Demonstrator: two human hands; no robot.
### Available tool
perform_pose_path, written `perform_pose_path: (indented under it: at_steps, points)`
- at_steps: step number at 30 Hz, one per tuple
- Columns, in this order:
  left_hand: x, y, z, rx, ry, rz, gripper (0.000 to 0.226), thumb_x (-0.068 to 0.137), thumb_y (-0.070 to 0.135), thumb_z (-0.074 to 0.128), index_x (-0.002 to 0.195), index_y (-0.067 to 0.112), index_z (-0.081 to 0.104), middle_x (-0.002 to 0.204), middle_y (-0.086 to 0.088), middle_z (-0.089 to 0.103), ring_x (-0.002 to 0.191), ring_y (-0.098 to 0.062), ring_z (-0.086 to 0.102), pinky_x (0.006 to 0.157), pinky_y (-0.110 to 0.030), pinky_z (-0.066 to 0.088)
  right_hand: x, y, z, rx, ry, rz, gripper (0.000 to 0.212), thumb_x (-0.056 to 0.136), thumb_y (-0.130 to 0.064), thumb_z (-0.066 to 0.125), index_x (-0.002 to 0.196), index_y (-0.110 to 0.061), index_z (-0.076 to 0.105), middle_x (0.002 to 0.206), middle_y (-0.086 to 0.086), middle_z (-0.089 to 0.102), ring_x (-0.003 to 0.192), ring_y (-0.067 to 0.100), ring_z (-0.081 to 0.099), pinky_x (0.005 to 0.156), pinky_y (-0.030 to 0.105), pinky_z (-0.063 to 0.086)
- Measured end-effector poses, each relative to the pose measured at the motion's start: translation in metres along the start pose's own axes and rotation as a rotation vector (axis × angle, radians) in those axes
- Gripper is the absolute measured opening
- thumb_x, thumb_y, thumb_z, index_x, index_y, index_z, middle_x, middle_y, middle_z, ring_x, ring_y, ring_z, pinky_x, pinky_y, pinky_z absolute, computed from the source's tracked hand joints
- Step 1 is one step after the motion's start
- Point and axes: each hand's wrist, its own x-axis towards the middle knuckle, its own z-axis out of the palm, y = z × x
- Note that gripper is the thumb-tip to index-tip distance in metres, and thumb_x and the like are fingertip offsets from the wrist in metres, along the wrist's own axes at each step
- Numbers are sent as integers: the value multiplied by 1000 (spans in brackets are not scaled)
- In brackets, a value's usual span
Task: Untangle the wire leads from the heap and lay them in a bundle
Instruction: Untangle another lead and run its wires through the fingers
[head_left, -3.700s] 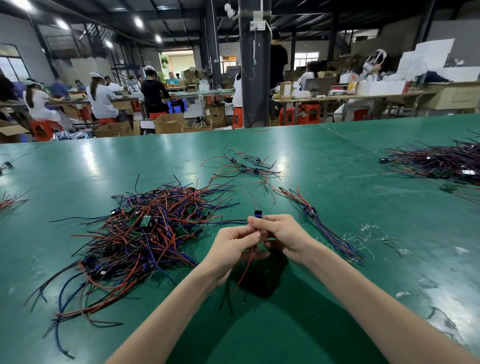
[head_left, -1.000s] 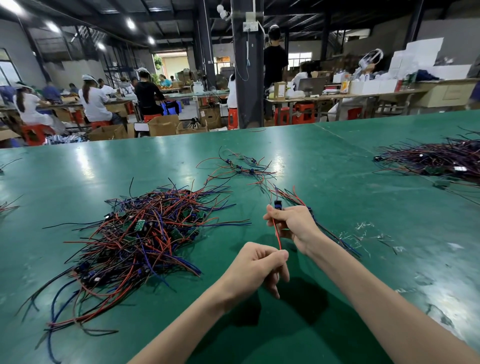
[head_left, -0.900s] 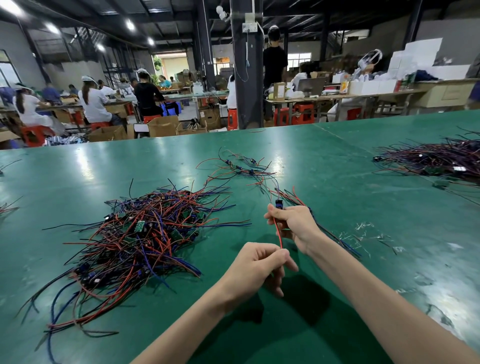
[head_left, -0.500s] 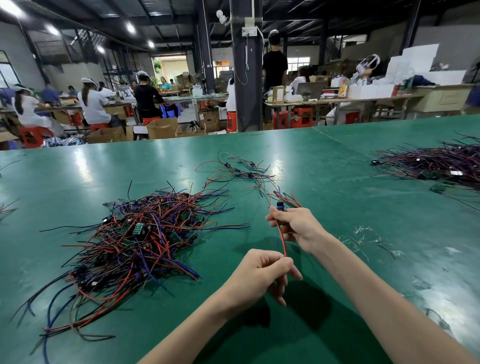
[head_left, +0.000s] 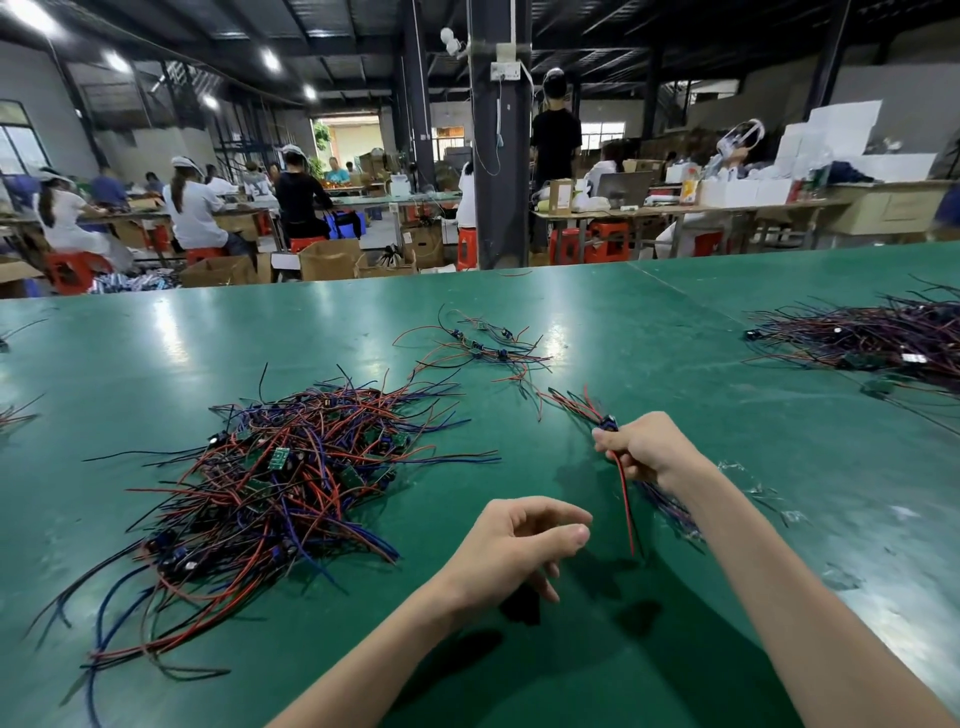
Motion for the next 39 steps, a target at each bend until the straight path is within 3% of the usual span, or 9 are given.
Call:
perform_pose_path:
  at_steps: [5, 8, 12, 22, 25, 29, 31, 35, 39]
  points:
    - [1, -3, -1, -9, 22, 7, 15, 88, 12, 66, 102, 12, 70, 65, 11, 58, 59, -7, 51, 50, -25, 52, 3, 3, -5, -297, 81, -81, 35, 75, -18, 80, 51, -5, 58, 52, 8, 57, 43, 17, 36, 38, 19, 32]
    - [3, -5, -2, -17, 37, 12, 20, 81, 20, 69, 101, 15, 70, 64, 11, 56, 58, -7, 50, 50, -26, 52, 0, 2, -5, -471, 170, -139, 33, 73, -26, 80, 63, 3, 66, 55, 12, 58, 51, 24, 47, 54, 26, 39]
    - [4, -7, -2, -20, 46, 24, 24, 78, 24, 68, 100, 14, 70, 63, 11, 55, 57, -7, 50, 49, -26, 52, -4, 1, -3, -566, 228, -221, 26, 75, -28, 77, 65, -6, 69, 69, 12, 69, 78, 29, 63, 63, 29, 42]
    - [5, -9, -2, 28, 102, 29, 11, 89, 14, 64, 97, 18, 70, 64, 9, 58, 56, -7, 50, 48, -26, 51, -6, 1, 1, -663, 229, -170, 30, 80, -40, 74, 66, -14, 68, 78, 13, 68, 78, 29, 60, 66, 26, 39]
    - [6, -11, -7, 286, 244, 80, 10, 87, 19, 64, 94, 20, 70, 64, 10, 57, 53, -6, 52, 55, -25, 52, -8, 0, 2, -722, 271, -151, 31, 78, -42, 75, 76, -12, 73, 77, 11, 64, 74, 29, 58, 66, 27, 41]
    - [10, -9, -32, 887, 470, 251, 23, 89, 20, 57, 108, 11, 67, 92, 0, 67, 88, -15, 59, 85, -29, 46, -12, -1, 5, -834, 311, -153, 34, 75, -42, 77, 85, -10, 71, 86, 13, 64, 78, 30, 57, 68, 29, 44]
    - [9, 1, -48, 1036, 603, 288, 20, 89, 15, 57, 105, 7, 67, 95, -6, 66, 91, -21, 58, 82, -32, 49, -14, -2, 6, -863, 304, -171, 36, 75, -39, 78, 92, -10, 66, 95, 14, 64, 86, 31, 59, 68, 30, 42]
    - [3, 21, -85, 1199, 920, 409, 9, 79, 0, 67, 87, 1, 70, 77, -11, 64, 75, -26, 58, 59, -31, 51, -15, 0, 11, -916, 274, -231, 42, 75, -33, 78, 99, -9, 53, 102, 14, 61, 95, 33, 59, 68, 31, 39]
    - [-5, 26, -123, 1185, 1142, 243, 19, 84, 1, 60, 99, 2, 71, 87, -16, 68, 86, -30, 56, 74, -39, 50, -18, 3, 19, -966, 291, -310, 37, 79, -33, 74, 100, -10, 53, 105, 12, 62, 97, 34, 60, 71, 33, 41]
